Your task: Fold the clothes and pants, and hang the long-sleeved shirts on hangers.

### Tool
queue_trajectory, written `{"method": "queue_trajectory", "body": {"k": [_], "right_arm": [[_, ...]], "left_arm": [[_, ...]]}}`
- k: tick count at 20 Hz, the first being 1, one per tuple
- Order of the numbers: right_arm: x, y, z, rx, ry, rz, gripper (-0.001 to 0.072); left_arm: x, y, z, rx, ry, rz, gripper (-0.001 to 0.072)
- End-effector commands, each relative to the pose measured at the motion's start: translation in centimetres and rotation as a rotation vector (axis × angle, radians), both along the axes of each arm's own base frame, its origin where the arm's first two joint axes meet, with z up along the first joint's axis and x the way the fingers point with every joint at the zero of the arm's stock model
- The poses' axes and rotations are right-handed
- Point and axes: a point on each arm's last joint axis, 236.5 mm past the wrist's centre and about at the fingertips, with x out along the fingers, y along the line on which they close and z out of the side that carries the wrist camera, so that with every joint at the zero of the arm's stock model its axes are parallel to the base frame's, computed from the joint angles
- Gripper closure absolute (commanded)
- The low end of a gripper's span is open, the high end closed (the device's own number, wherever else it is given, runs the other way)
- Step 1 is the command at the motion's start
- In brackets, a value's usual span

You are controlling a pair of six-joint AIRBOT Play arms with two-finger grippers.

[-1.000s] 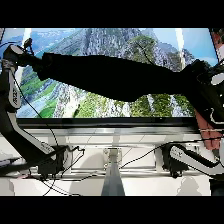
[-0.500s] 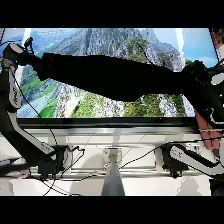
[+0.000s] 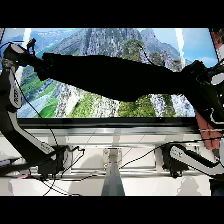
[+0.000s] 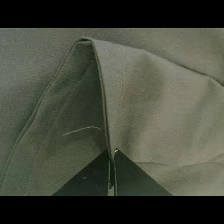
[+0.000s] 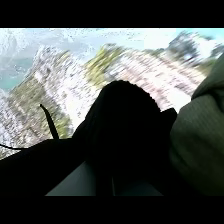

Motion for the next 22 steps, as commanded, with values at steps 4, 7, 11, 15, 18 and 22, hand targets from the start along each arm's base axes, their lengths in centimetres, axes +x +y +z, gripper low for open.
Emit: {"method": "queue_trajectory", "body": {"k": [4, 7, 11, 15, 18, 22], "right_arm": [[-0.1, 0.1, 1.5, -0.059, -0.016, 0.046, 0.0693], [-1.3, 0.6, 4.5, -0.142, -0.003, 0.119, 0.0693], [-4.1, 1.3, 8.8, -0.208, -0.01, 0.151, 0.0693], [-6.1, 1.9, 12.5, -0.254, -0.066, 0.152, 0.0694], [-5.1, 1.5, 10.6, -0.212, -0.04, 0.13, 0.0695], [-1.2, 0.1, 5.3, -0.032, -0.034, -0.003, 0.0695]], "left_arm": [[2.3, -2.1, 5.3, -0.201, -0.172, -0.004, 0.0697], [2.9, 1.3, 11.8, -0.215, -0.332, 0.051, 0.0698], [0.7, 7.8, 19.4, -0.139, -0.469, 0.149, 0.0698], [-2.0, 13.6, 24.1, -0.065, -0.56, 0.255, 0.0698], [-1.8, 15.3, 23.1, -0.051, -0.555, 0.296, 0.0698], [1.4, 16.3, 19.8, -0.078, -0.55, 0.404, 0.0698]]}}
